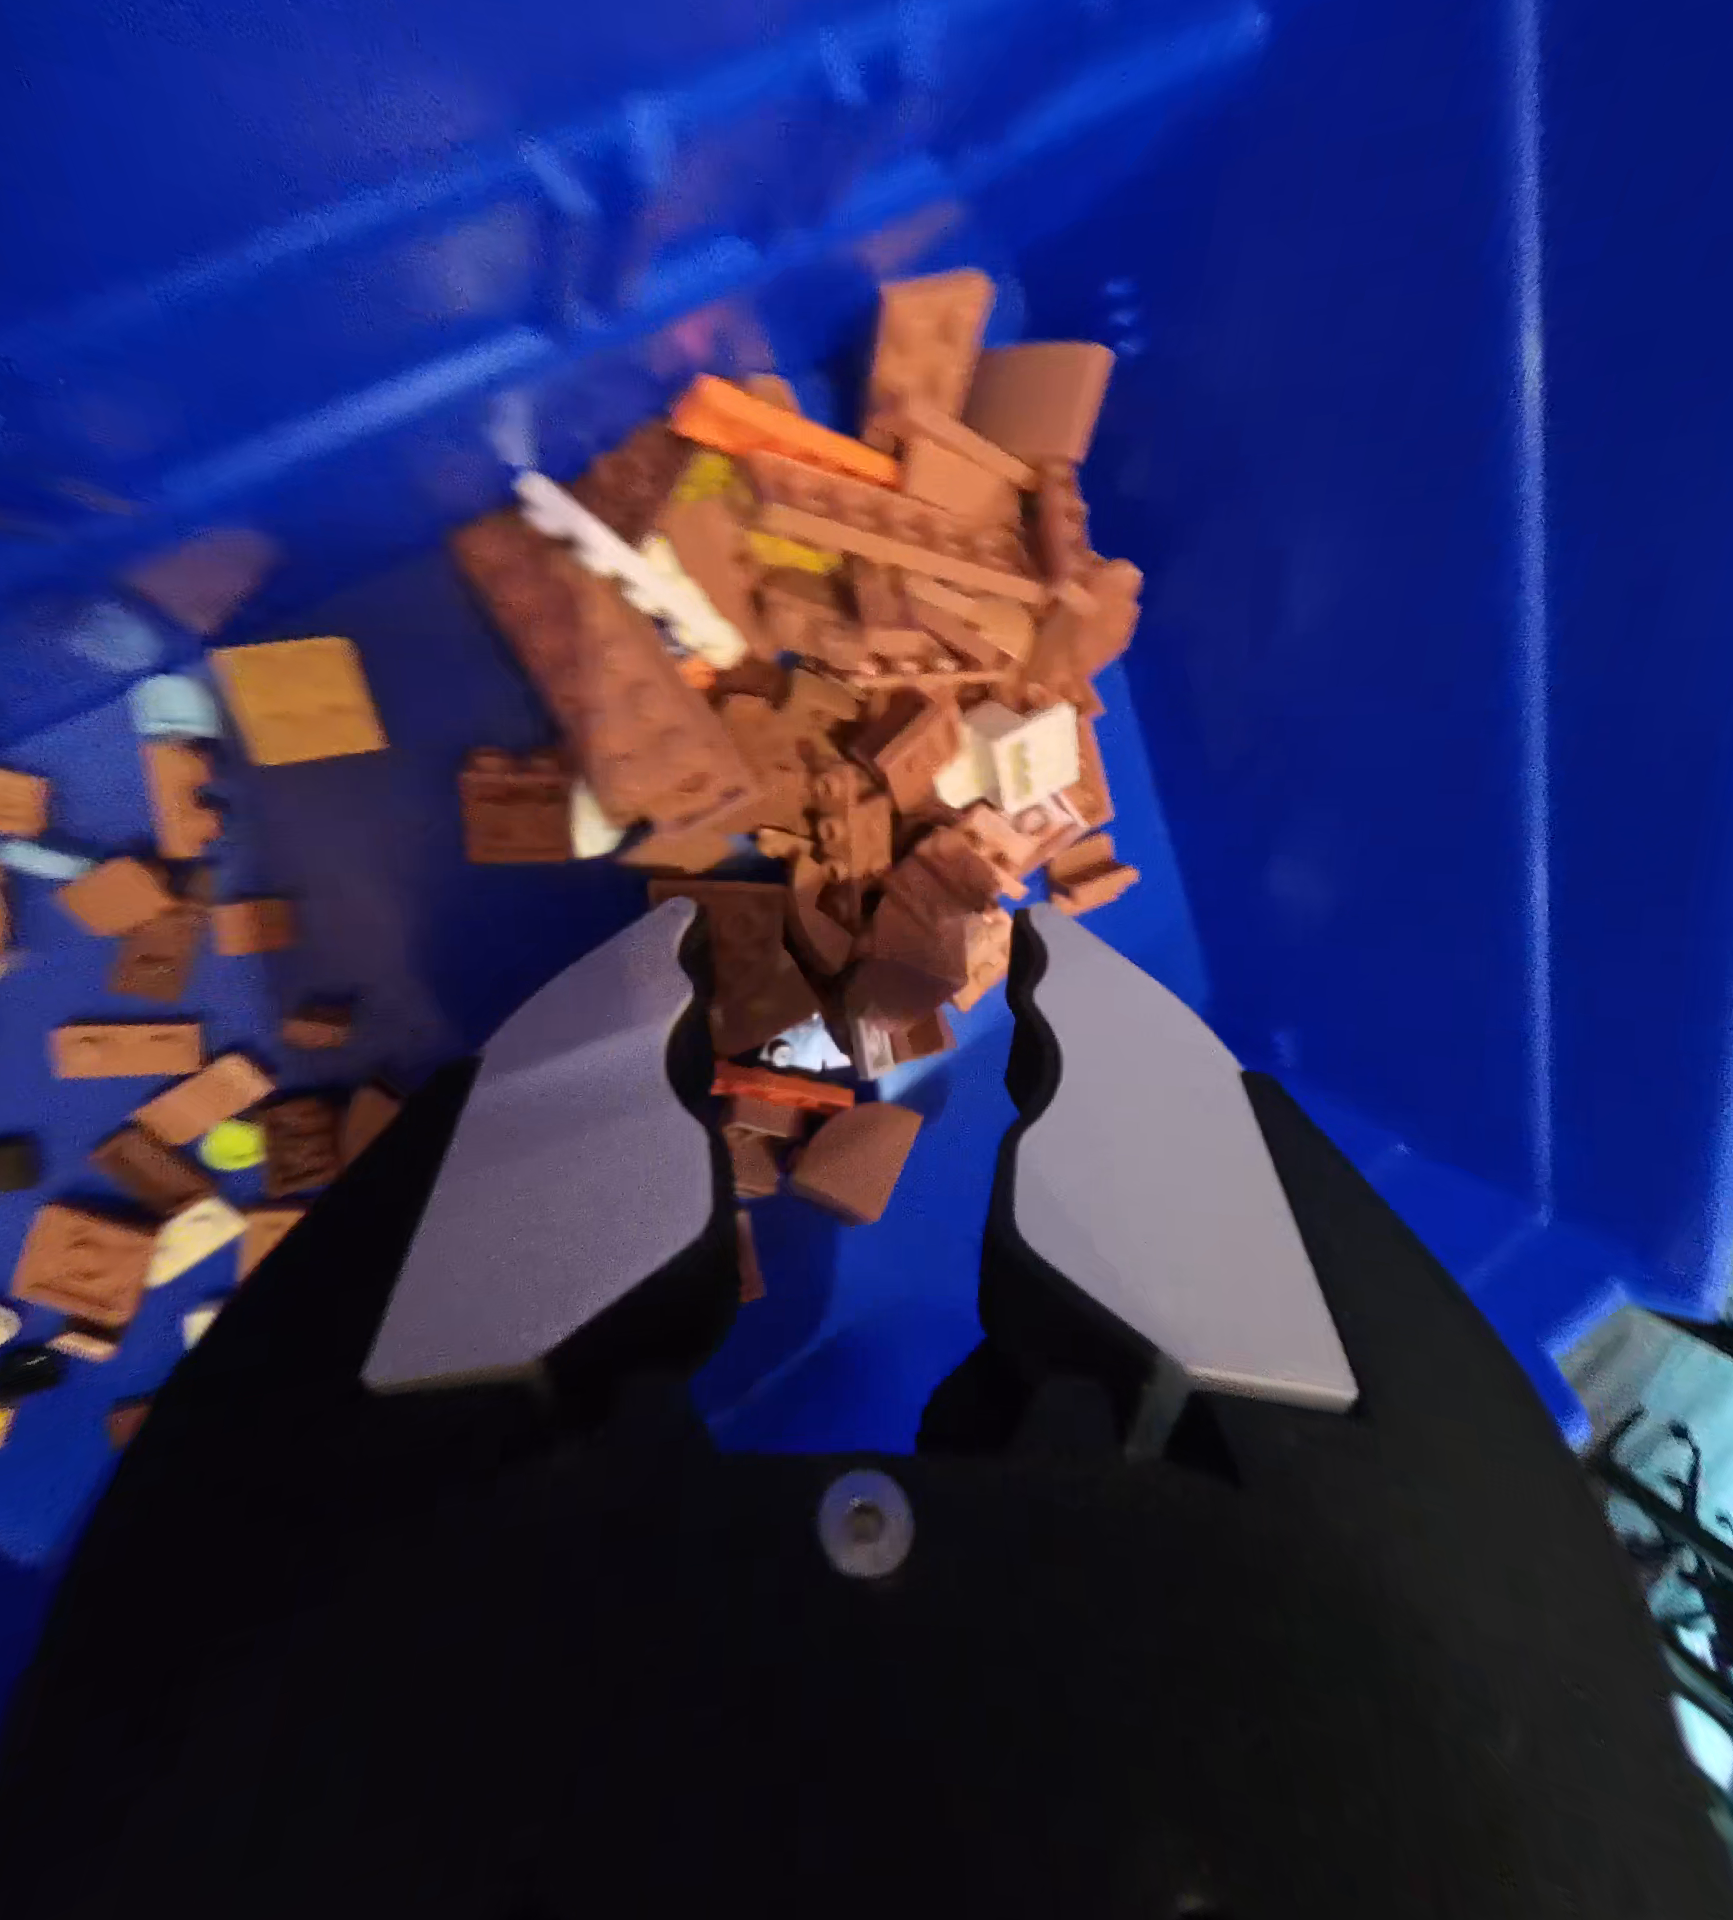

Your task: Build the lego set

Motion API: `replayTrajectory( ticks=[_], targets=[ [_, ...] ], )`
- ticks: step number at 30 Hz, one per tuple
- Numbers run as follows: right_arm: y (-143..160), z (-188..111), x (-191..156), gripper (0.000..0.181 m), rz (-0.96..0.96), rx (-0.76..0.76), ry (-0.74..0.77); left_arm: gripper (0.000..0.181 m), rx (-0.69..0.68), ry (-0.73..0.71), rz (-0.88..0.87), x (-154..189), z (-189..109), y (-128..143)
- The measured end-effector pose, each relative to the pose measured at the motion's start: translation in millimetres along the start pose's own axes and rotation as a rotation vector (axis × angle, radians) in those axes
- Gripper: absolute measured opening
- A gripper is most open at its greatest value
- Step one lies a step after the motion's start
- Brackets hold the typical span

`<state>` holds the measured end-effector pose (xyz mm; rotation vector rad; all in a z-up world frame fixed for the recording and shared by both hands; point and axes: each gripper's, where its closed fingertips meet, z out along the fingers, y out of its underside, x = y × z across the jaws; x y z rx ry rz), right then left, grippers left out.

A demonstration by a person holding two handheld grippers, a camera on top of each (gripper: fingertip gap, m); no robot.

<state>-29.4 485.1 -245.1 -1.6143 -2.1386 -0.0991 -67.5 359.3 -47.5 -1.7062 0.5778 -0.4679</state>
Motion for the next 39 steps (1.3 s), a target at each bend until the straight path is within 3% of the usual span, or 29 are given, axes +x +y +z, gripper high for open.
replayTrajectory(
  ticks=[4, 12, 16, 19, 23, 26, 31, 39],
  targets=[
    [10.3, -14.8, 12.5, 0.058, 0.052, -0.013, 0.056, 0.01, -0.005, 0.012, 0.009, 2.6, -1.0, -0.1],
    [45.4, -98.7, 8.7, 0.056, 0.234, -0.009, 0.149, 0.01, -0.009, 0.048, 0.009, 11.0, -0.9, -1.5],
    [67.3, -125.9, 1.1, 0.056, 0.361, 0.021, 0.17, 0.01, -0.018, 0.075, 0.01, 20.2, 3.4, -1.9],
    [52.0, -152.2, -1.3, 0.055, 0.475, 0.232, 0.16, 0.01, -0.05, 0.117, 0.004, 29.3, 6.7, 2.7],
    [0.5, -196.9, -8.5, 0.054, 0.589, 0.668, 0.043, 0.01, -0.104, 0.18, -0.017, 40.1, 12.3, 13.3],
    [-19.7, -216.0, -5.3, 0.05, 0.598, 0.865, 0.043, 0.01, -0.144, 0.221, -0.022, 47.5, 17.6, 22.4],
    [-23.8, -219.6, -5.7, 0.017, 0.596, 1.013, -0.027, 0.01, -0.19, 0.262, -0.017, 55.0, 25.7, 34.9],
    [-20.7, -215.9, -10.5, 0.003, 0.543, 1.136, -0.203, 0.01, -0.257, 0.291, -0.043, 57.1, 38.0, 54.1]
  ],
)
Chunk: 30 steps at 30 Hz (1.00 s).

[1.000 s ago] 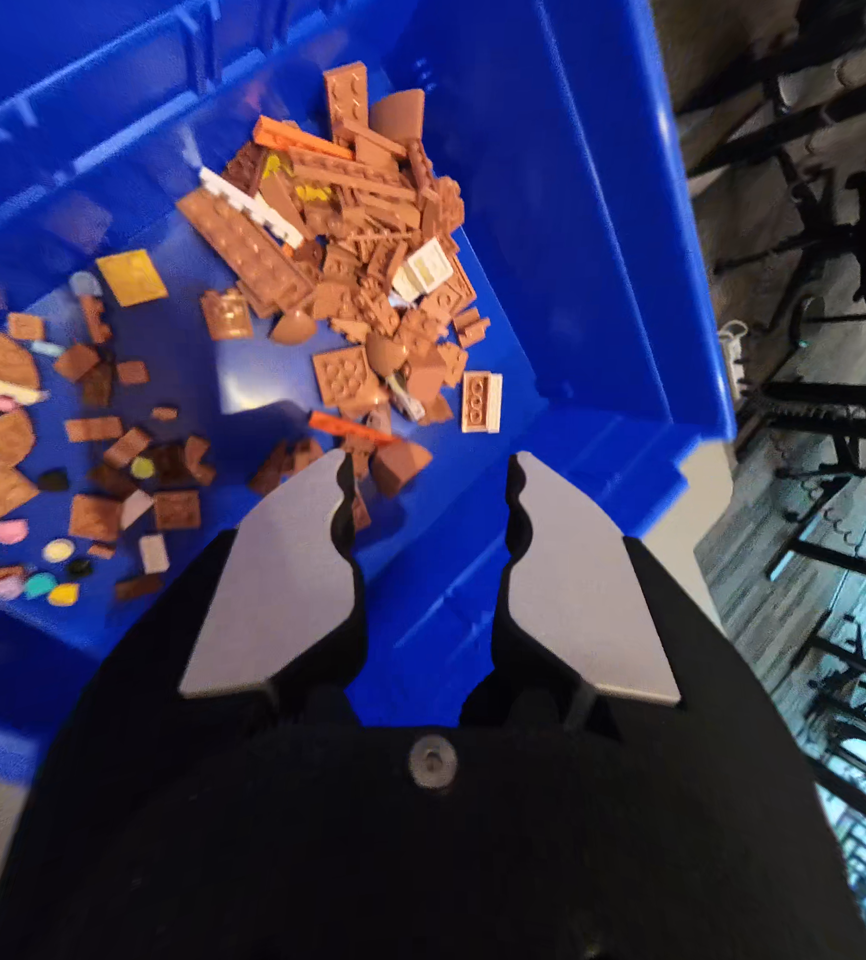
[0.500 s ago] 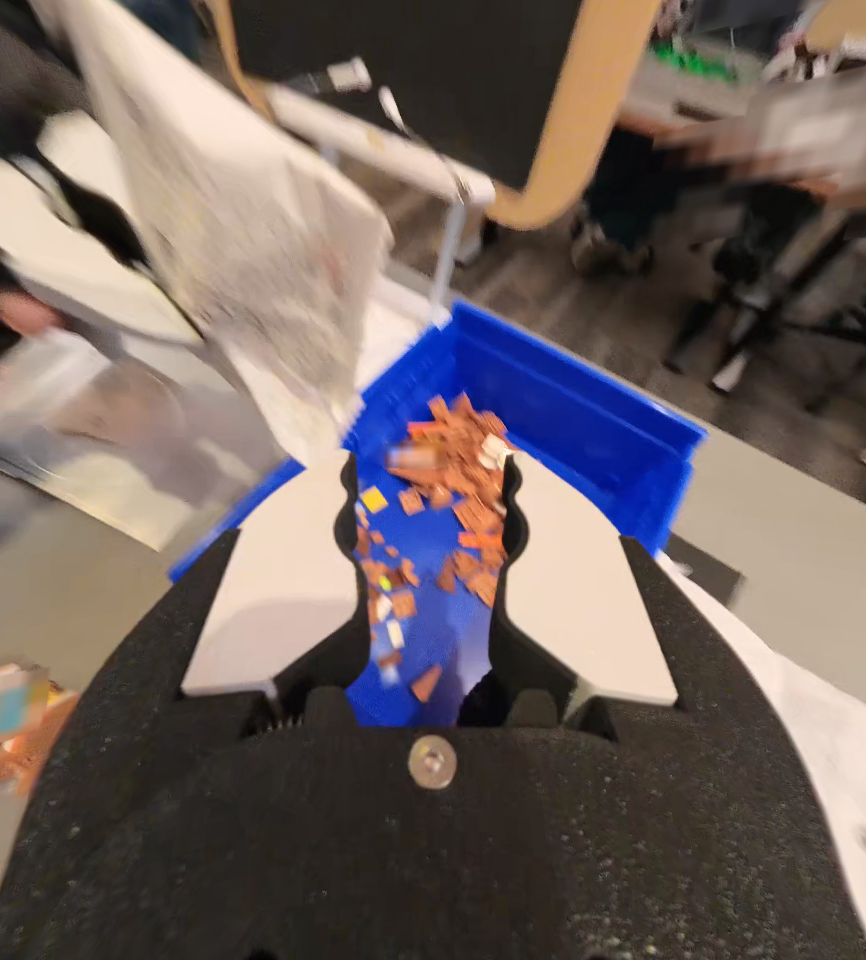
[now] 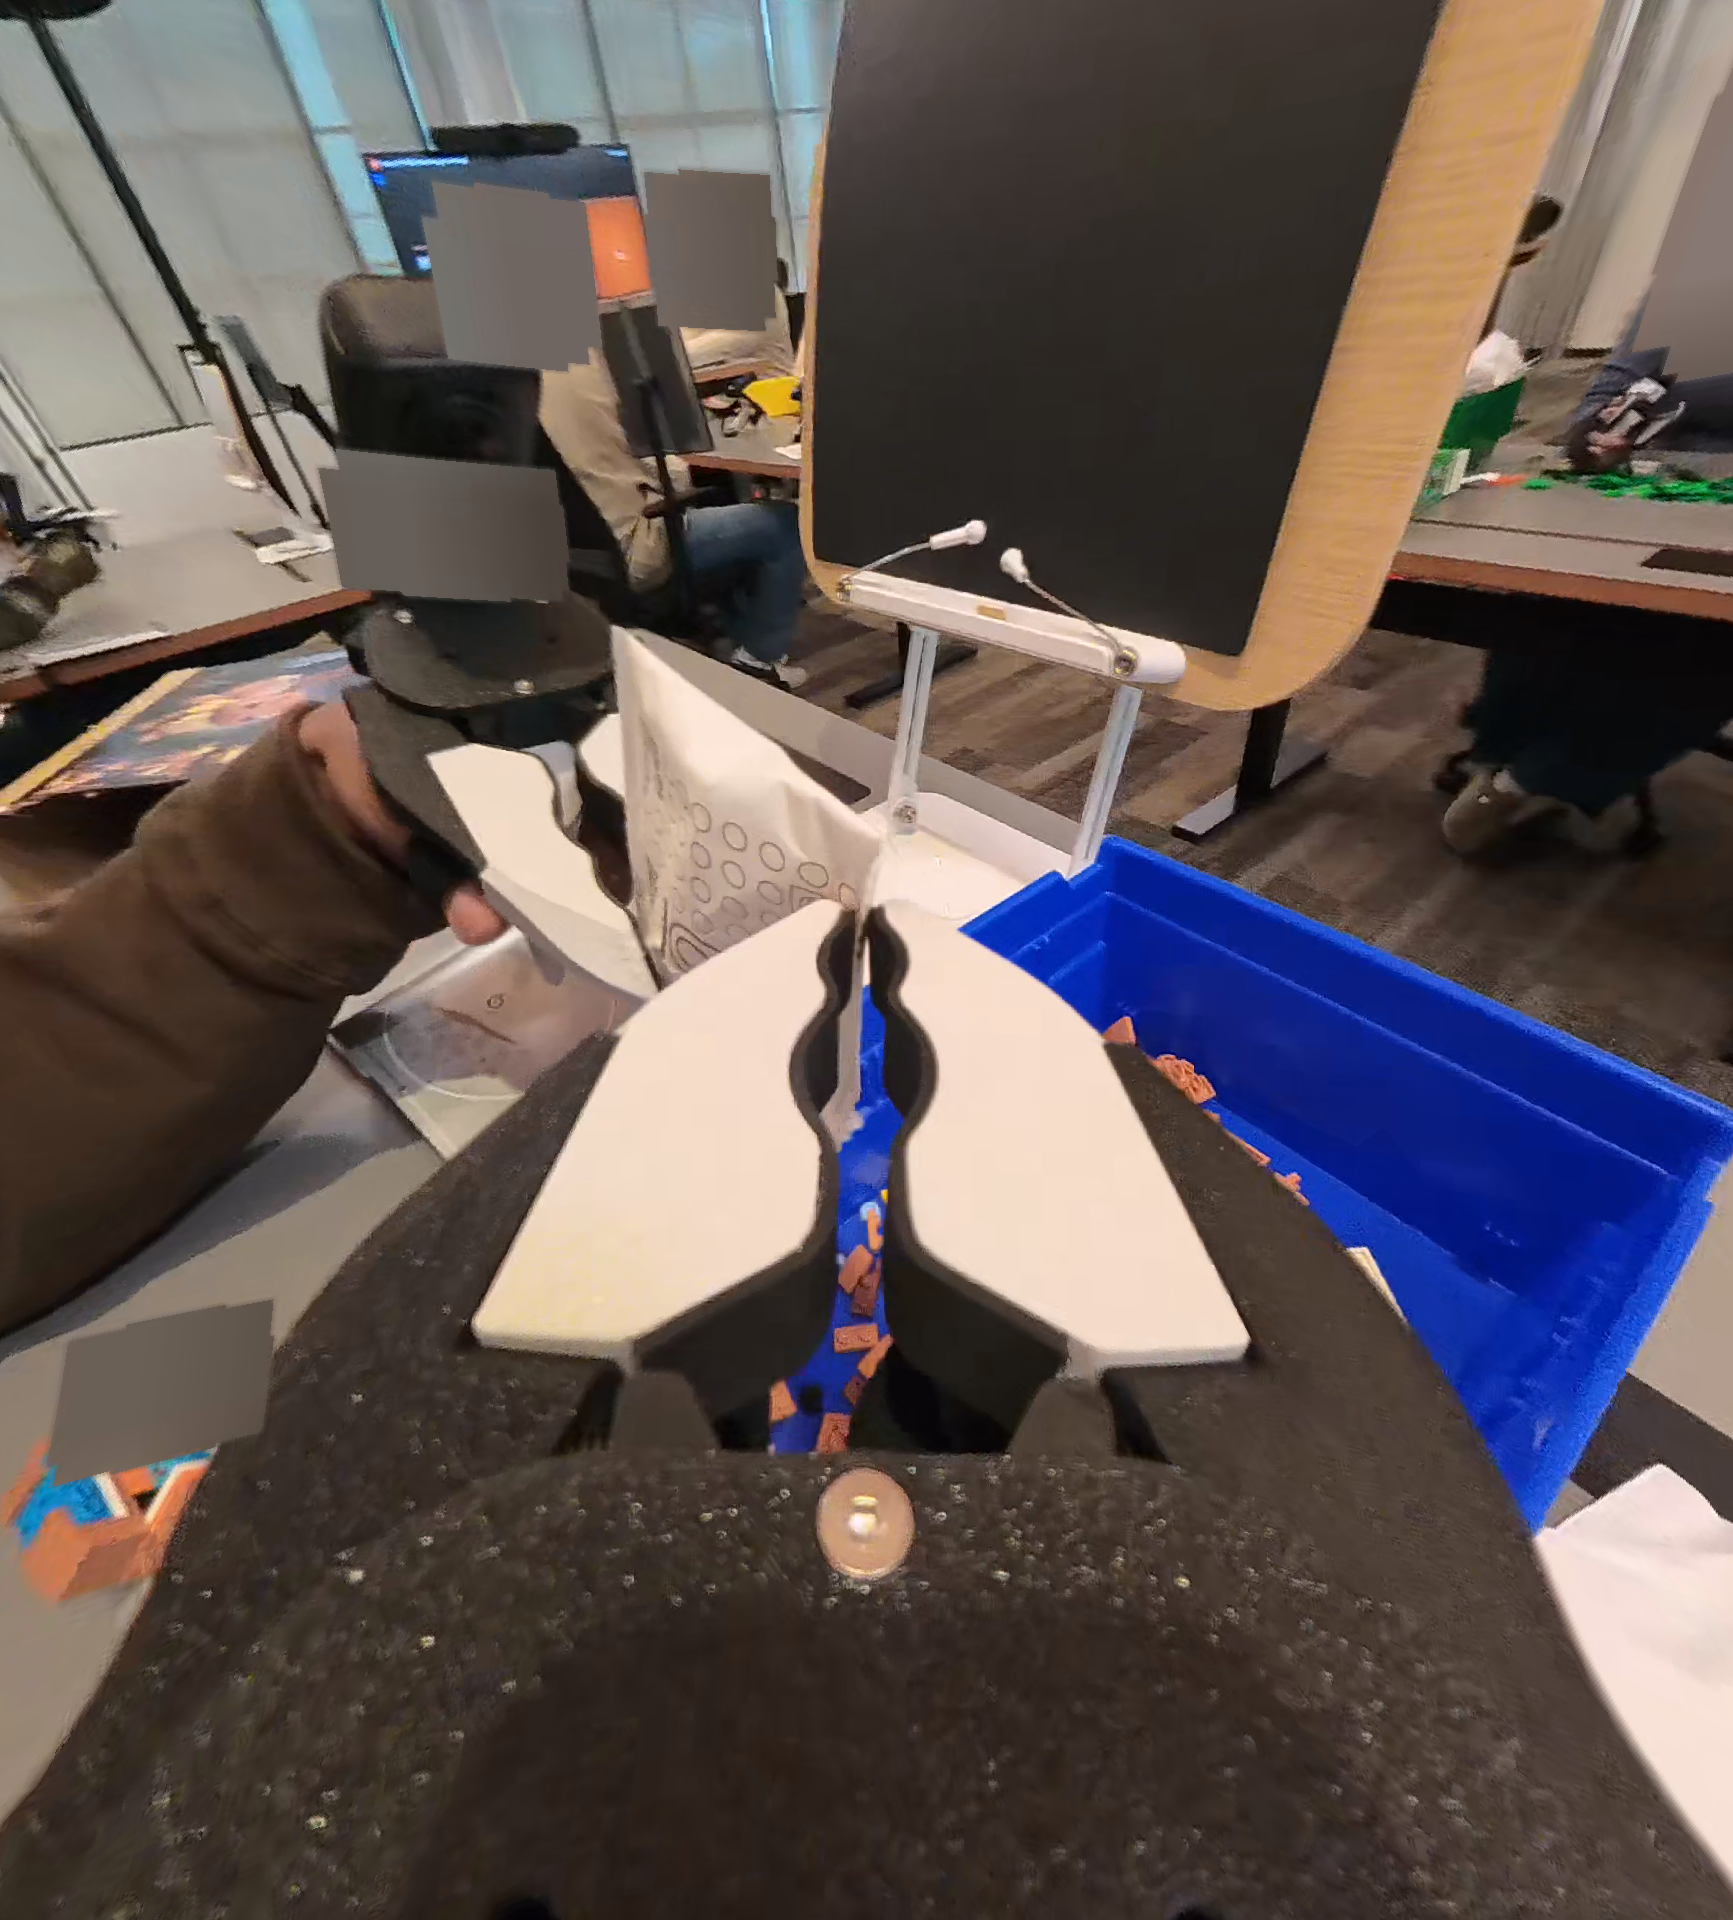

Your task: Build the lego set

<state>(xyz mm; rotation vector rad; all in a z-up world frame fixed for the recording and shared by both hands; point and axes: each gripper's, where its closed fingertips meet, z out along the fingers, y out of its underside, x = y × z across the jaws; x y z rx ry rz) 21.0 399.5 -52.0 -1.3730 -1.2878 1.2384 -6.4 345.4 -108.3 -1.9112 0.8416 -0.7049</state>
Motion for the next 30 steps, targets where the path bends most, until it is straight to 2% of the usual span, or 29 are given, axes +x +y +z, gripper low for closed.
replayTrajectory(
  ticks=[4, 8, 13, 16, 20, 23, 27, 30],
  targets=[
    [12.8, -2.2, 2.5, 0.001, -0.042, -0.099, 0.005, 0.01, -0.073, -0.031, 0.012, -2.6, 10.8, 9.2],
    [22.9, -4.9, 1.9, 0.001, 0.017, -0.159, -0.018, 0.01, -0.126, -0.076, 0.031, -6.0, 20.5, 14.0],
    [26.0, -2.3, 1.6, 0.001, 0.055, -0.166, -0.029, 0.01, -0.145, -0.083, 0.033, -4.9, 25.6, 15.5],
    [20.3, -2.9, 8.2, 0.0, 0.061, -0.141, 0.016, 0.011, -0.183, -0.092, 0.048, -5.0, 26.9, 21.5],
    [16.4, -7.4, 18.6, 0.0, 0.117, -0.101, 0.044, 0.014, -0.145, -0.127, 0.053, -8.7, 22.5, 13.5],
    [14.7, -11.9, 22.7, 0.0, 0.167, -0.08, 0.038, 0.028, -0.115, -0.165, 0.067, -13.9, 14.6, 7.6],
    [23.1, -13.3, 22.6, 0.001, 0.121, -0.152, 0.063, 0.042, 0.022, -0.196, 0.071, -16.5, 0.9, -15.8],
    [26.1, -11.7, 11.0, 0.001, 0.095, -0.189, 0.015, 0.057, 0.058, -0.279, 0.101, -26.0, -2.3, -24.8]
  ],
)
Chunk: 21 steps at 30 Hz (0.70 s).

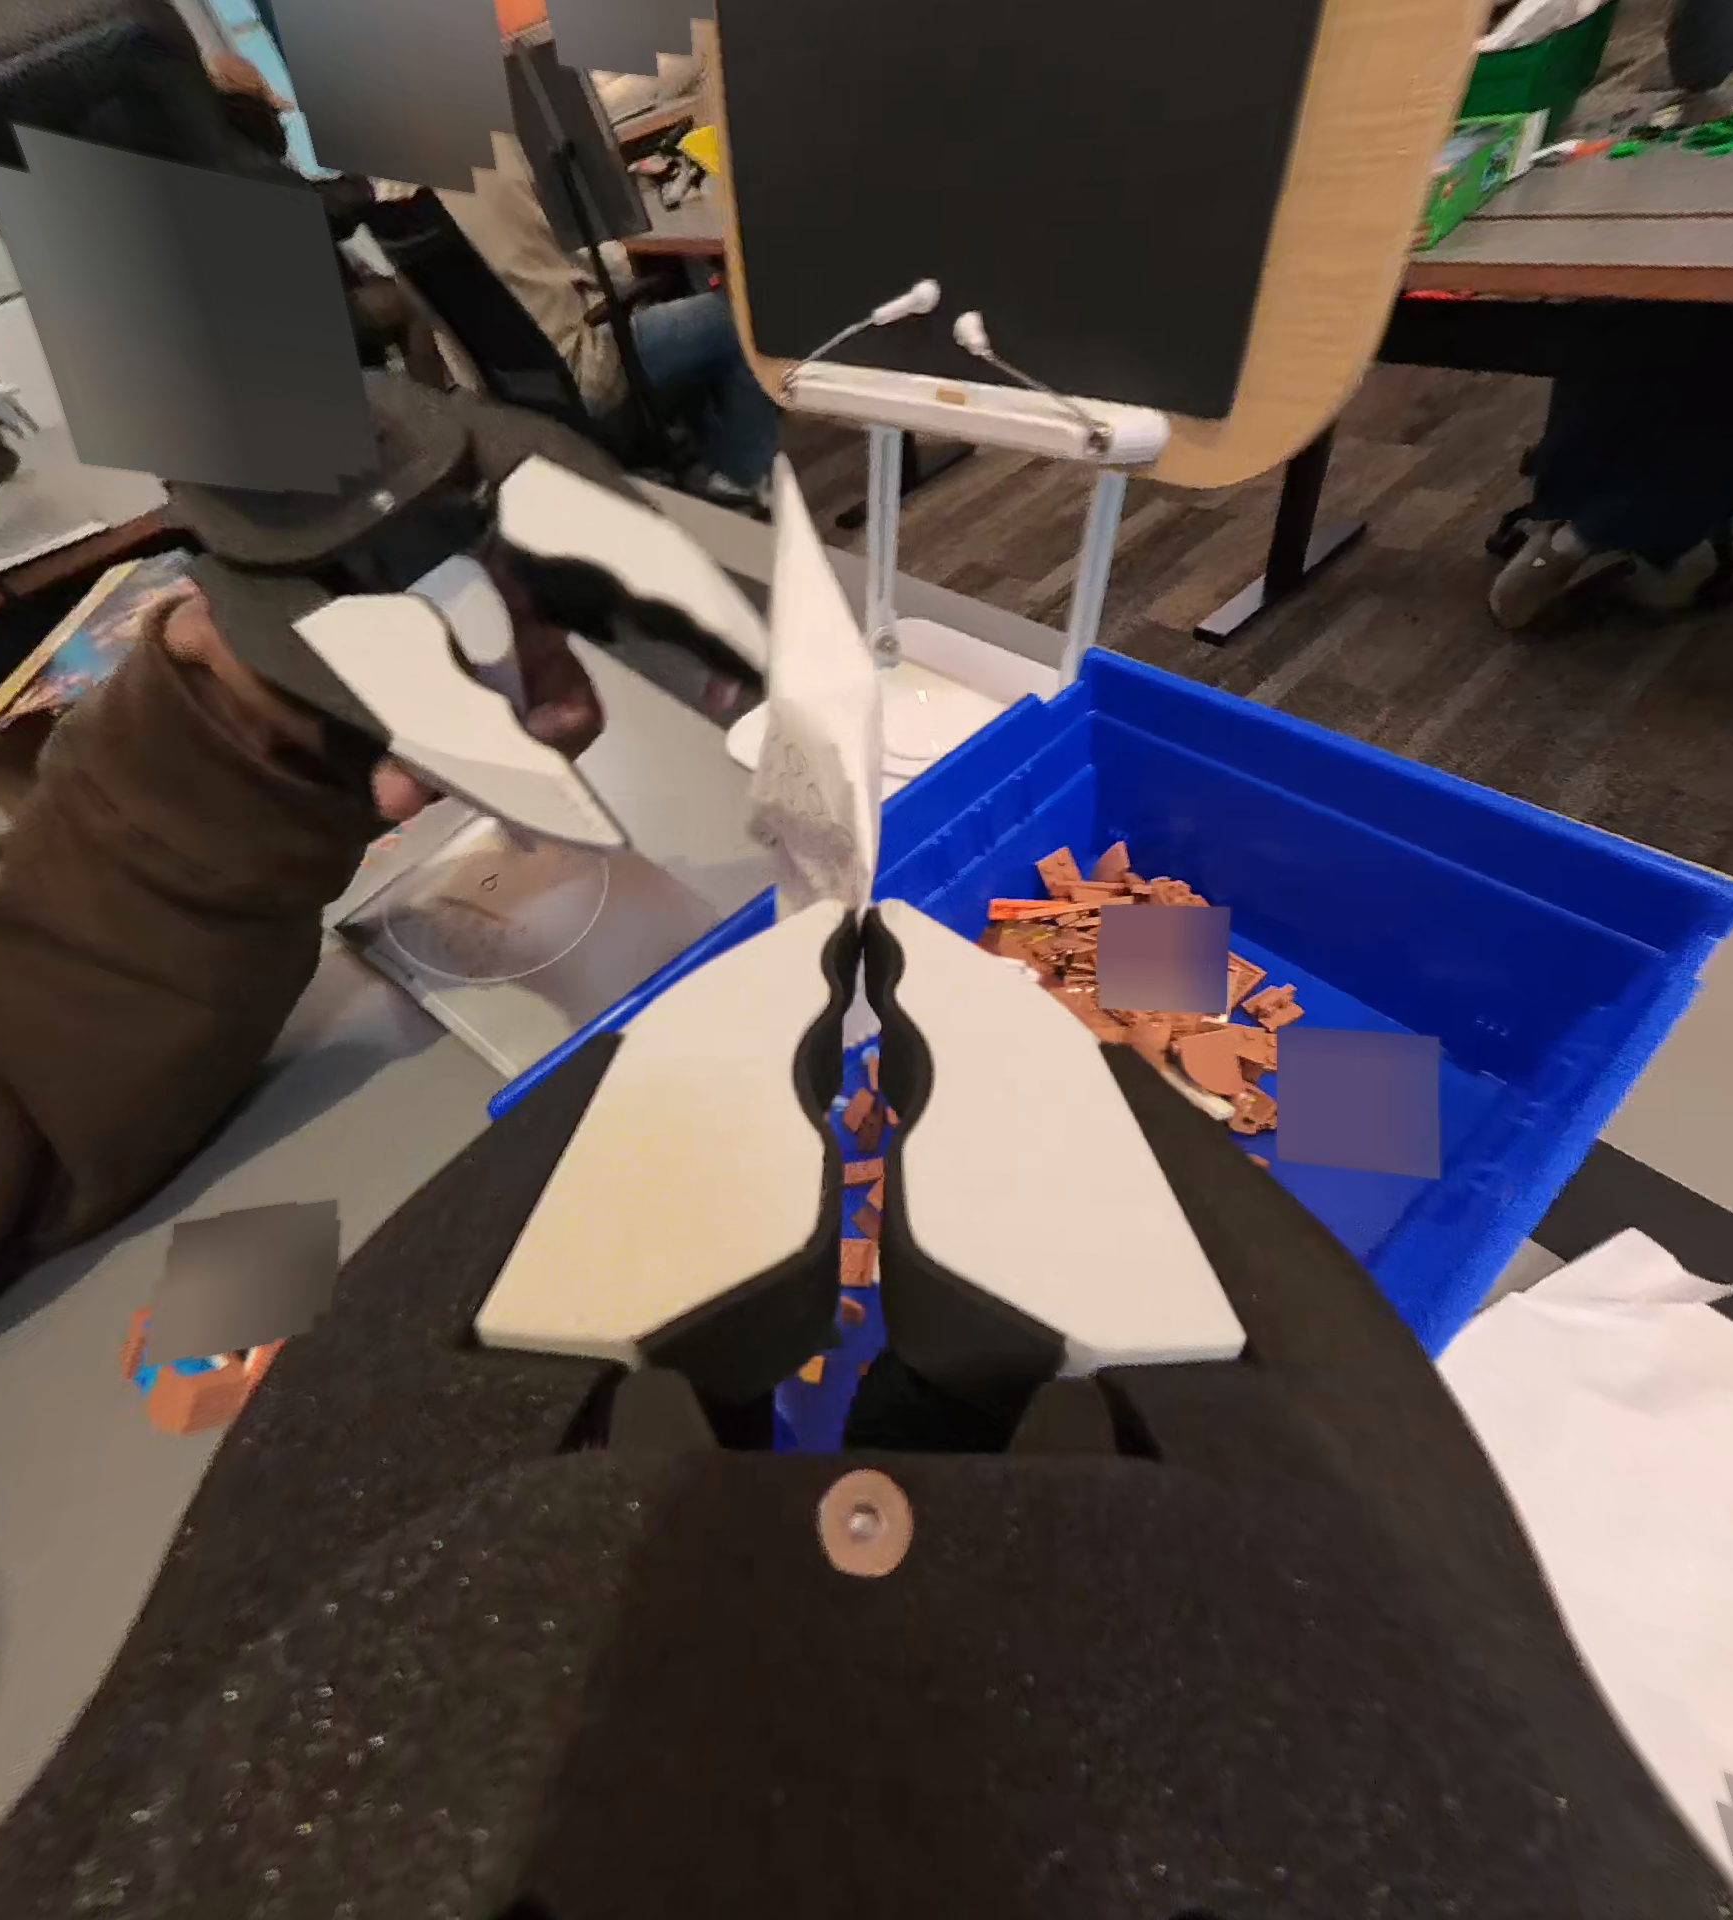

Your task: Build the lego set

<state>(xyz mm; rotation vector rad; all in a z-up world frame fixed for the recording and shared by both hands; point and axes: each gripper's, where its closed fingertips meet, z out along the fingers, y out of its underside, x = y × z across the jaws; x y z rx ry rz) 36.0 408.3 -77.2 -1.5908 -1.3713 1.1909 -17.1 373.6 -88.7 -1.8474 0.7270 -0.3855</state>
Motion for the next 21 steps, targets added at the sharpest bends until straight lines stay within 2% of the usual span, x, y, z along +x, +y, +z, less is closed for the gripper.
replayTrajectory(
  ticks=[4, 11, 16, 21],
  targets=[
    [3.6, 2.1, 0.2, 0.001, -0.043, -0.035, 0.031, 0.06, -0.007, -0.041, 0.02, -4.0, 3.0, 0.6],
    [-7.9, -4.9, 7.5, 0.001, 0.003, 0.058, 0.032, 0.061, 0.027, -0.083, -0.071, -21.4, 2.0, 4.2],
    [-23.9, -13.4, 8.5, 0.001, 0.096, 0.184, -0.023, 0.06, 0.08, 0.026, -0.167, -15.2, 5.6, 7.2],
    [-37.5, -16.9, 3.1, 0.001, 0.163, 0.294, -0.1, 0.057, 0.137, 0.14, -0.374, -5.2, 21.5, 2.2]
  ],
)
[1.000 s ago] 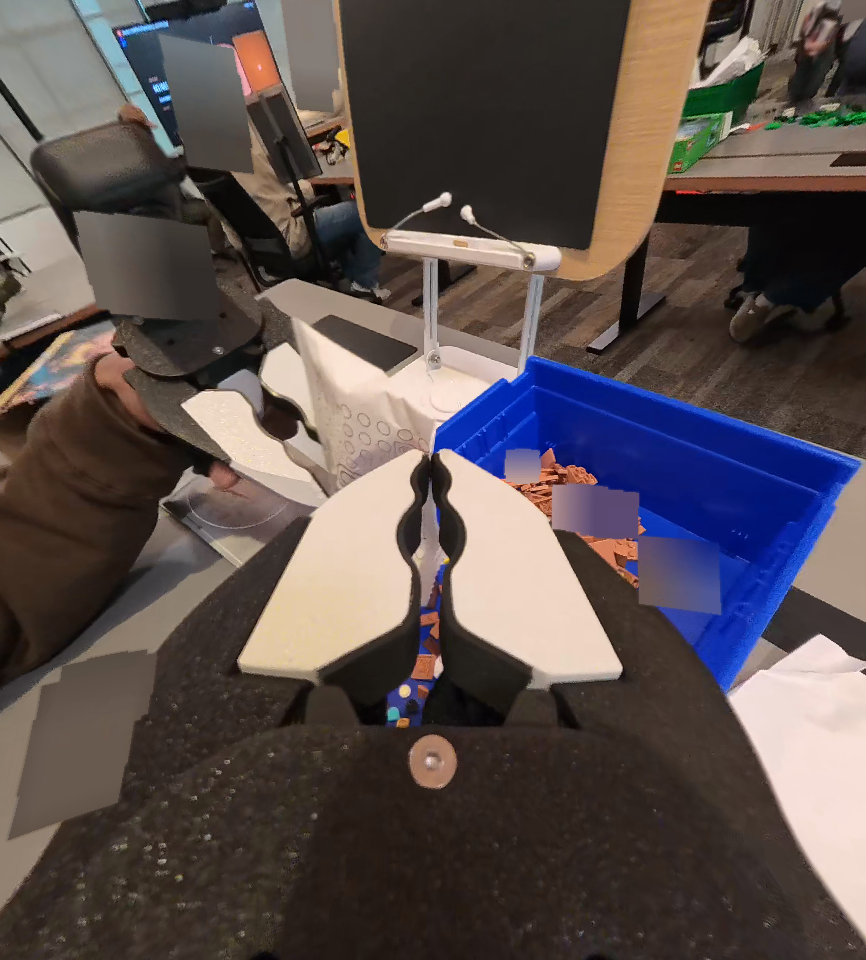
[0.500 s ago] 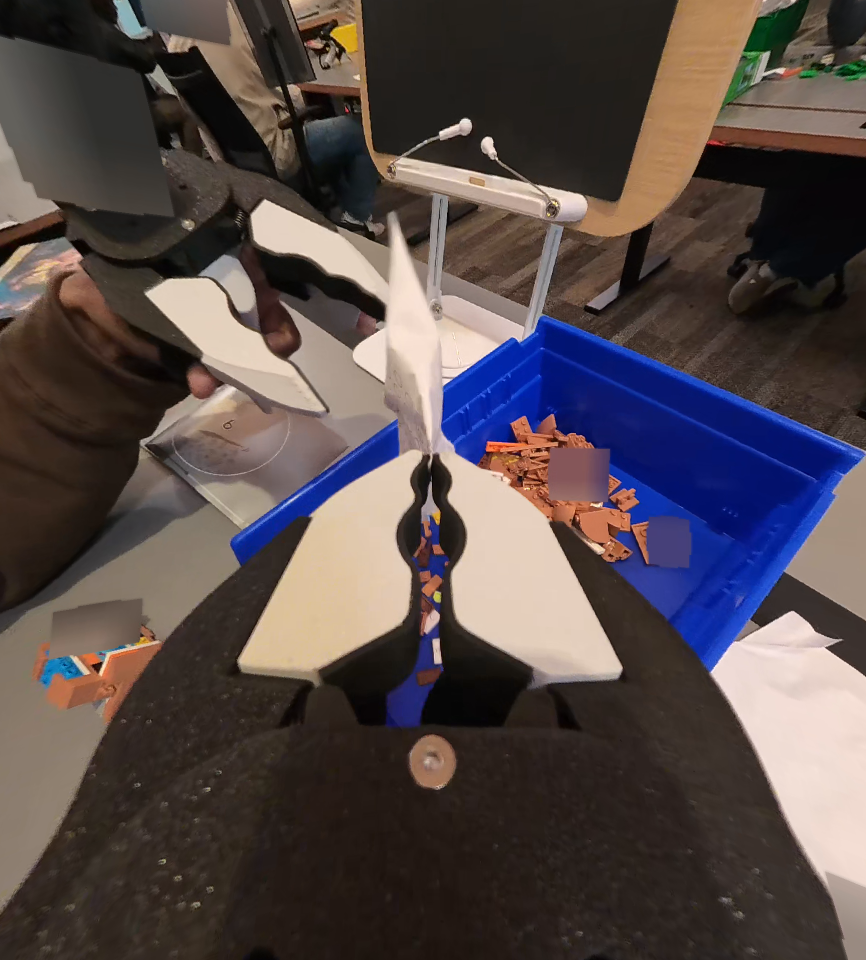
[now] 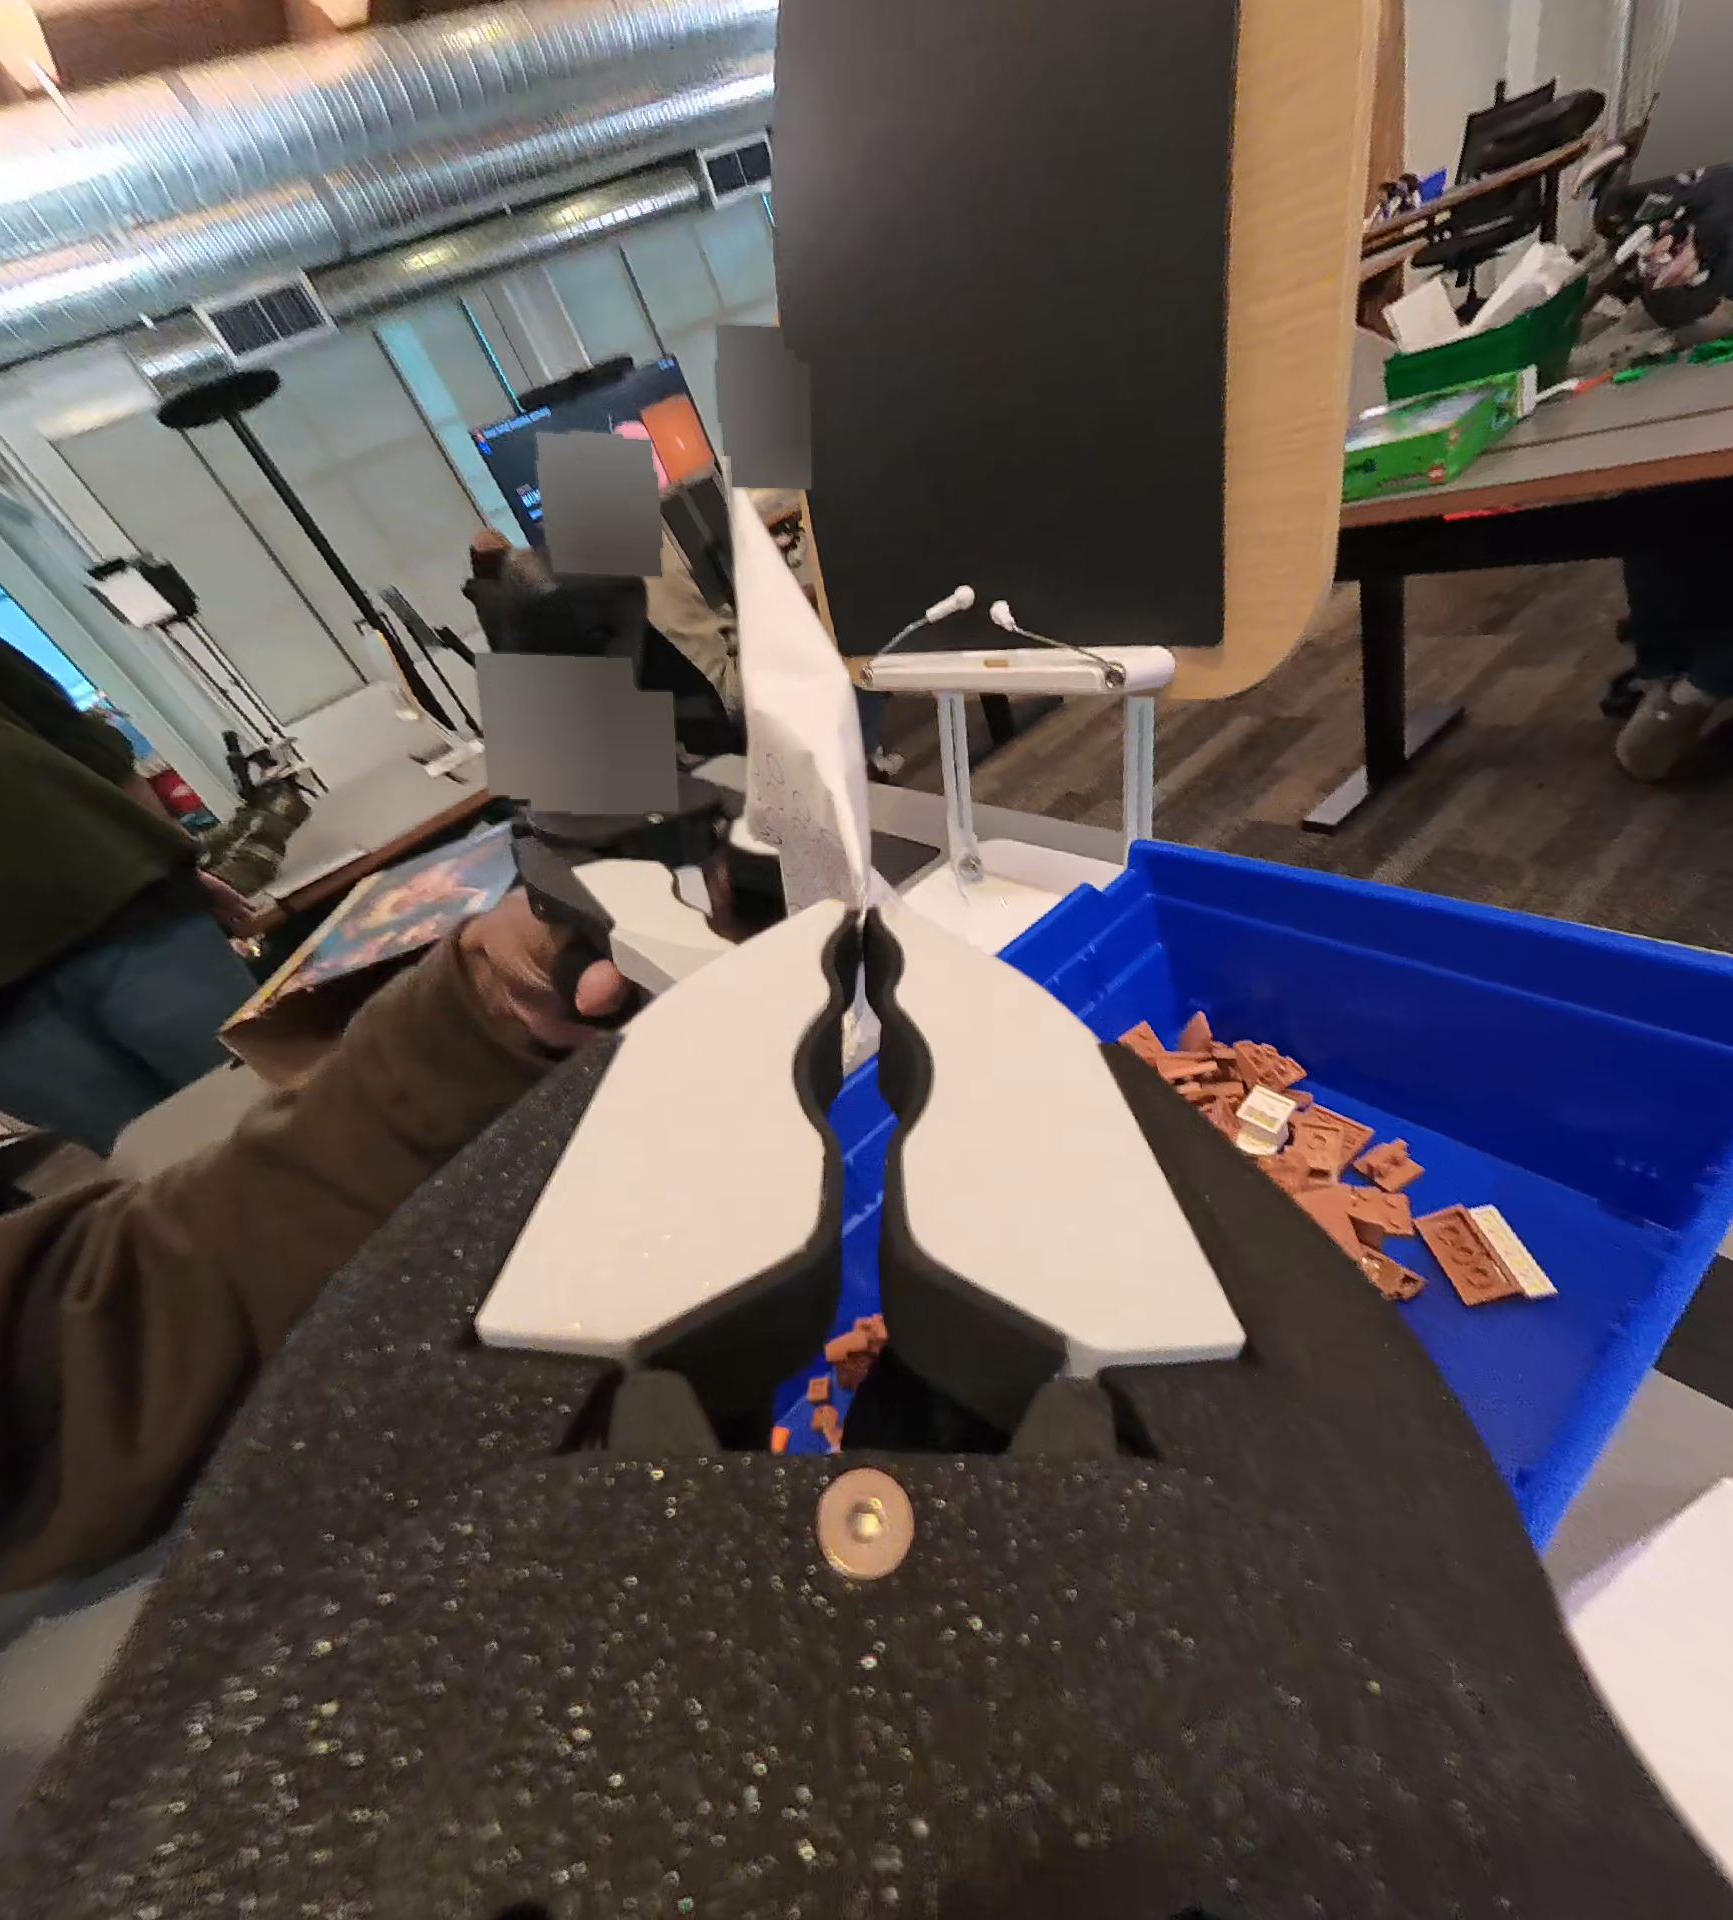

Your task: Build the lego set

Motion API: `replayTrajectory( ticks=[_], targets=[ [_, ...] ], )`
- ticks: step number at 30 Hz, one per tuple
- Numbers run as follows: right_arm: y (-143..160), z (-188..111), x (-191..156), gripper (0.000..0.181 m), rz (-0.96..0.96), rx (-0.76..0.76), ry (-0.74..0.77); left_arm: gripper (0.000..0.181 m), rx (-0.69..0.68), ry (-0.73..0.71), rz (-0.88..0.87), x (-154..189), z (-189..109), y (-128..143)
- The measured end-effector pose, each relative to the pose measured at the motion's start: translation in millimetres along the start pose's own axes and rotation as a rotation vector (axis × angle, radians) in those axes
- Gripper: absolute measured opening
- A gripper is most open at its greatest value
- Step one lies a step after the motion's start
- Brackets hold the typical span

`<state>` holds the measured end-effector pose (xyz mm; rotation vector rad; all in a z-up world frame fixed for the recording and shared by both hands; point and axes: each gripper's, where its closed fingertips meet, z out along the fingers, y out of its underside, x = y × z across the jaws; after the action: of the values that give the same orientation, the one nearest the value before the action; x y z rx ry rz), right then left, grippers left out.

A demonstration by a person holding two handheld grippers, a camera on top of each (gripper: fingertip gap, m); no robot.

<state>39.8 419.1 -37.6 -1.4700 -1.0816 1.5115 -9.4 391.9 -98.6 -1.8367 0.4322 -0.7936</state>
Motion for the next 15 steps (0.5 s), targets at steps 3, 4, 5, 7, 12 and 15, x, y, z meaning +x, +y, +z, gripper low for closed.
replayTrajectory(
  ticks=[3, 4, 5, 7, 12, 15],
  targets=[
    [-2.5, 1.5, -2.9, 0.001, 0.016, 0.023, -0.02, 0.049, 0.07, 0.076, -0.051, 11.7, 6.5, -8.1],
    [-2.1, 2.2, -3.4, 0.001, 0.019, 0.024, -0.024, 0.042, 0.095, 0.082, -0.062, 13.1, 7.3, -11.5],
    [-1.3, 2.9, -3.3, 0.001, 0.021, 0.023, -0.024, 0.032, 0.12, 0.086, -0.069, 14.0, 7.4, -14.5],
    [0.0, 4.0, -1.5, 0.001, 0.024, 0.021, -0.018, 0.012, 0.171, 0.104, -0.073, 16.4, 6.2, -20.2],
    [3.1, 2.6, 6.2, 0.001, 0.035, 0.011, 0.006, 0.006, 0.104, 0.071, 0.016, 15.8, 6.6, -12.7],
    [5.6, 2.3, 9.0, 0.001, 0.047, 0.001, 0.007, 0.001, 0.049, 0.064, 0.071, 20.6, 5.0, -8.5]
  ],
)
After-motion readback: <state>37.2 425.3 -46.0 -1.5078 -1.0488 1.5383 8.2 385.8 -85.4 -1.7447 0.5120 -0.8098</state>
